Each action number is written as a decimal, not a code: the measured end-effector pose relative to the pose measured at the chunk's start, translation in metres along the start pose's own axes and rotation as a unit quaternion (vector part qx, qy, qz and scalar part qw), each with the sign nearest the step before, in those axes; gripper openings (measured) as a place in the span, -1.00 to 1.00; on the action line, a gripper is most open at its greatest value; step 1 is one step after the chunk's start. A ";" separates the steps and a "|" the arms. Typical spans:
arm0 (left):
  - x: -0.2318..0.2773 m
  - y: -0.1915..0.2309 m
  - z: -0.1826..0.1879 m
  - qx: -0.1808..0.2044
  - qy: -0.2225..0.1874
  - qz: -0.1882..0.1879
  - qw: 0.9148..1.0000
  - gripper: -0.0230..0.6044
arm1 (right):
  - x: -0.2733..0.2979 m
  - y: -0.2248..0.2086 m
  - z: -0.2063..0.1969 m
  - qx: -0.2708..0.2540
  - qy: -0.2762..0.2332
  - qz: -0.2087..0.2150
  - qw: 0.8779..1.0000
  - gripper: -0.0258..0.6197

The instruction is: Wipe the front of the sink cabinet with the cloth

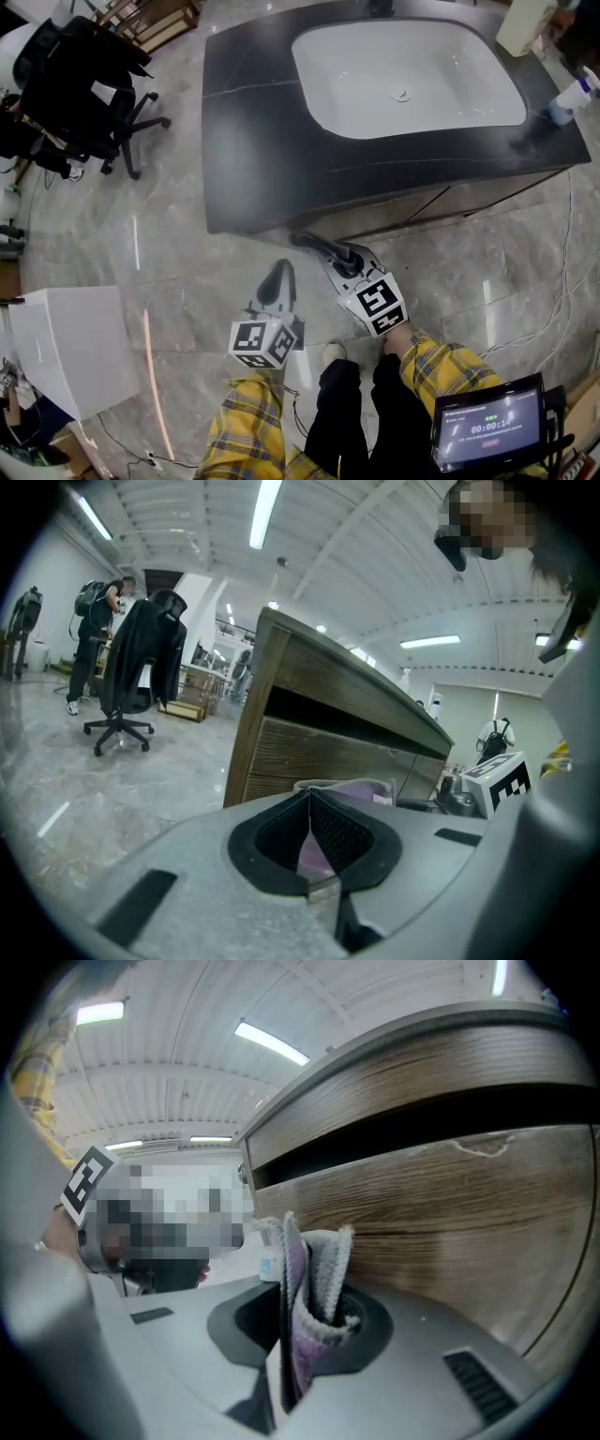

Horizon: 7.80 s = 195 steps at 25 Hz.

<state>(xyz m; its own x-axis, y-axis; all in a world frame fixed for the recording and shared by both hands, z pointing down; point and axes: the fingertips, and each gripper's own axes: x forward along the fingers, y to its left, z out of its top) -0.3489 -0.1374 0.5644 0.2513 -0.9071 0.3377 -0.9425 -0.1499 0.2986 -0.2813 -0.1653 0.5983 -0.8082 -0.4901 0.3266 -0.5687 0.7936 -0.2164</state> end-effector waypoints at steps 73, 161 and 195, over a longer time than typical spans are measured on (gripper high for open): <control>0.013 -0.015 -0.040 0.009 0.029 -0.043 0.999 -0.91 | -0.038 -0.014 -0.042 0.049 0.024 -0.013 0.998 -0.79; 0.068 -0.268 0.033 0.034 -0.008 -0.133 0.991 -0.91 | -0.244 -0.128 0.057 0.029 -0.067 -0.141 0.987 -0.78; -0.083 -0.293 0.132 0.040 -0.079 -0.111 0.990 -0.91 | -0.312 -0.006 0.158 0.011 -0.097 -0.123 0.988 -0.79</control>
<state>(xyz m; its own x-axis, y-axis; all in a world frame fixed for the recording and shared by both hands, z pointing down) -0.1230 -0.0699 0.3311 0.4229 -0.8975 0.1250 -0.8838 -0.3780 0.2758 -0.0498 -0.0744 0.3524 -0.6586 -0.7280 0.1905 -0.7525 0.6355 -0.1731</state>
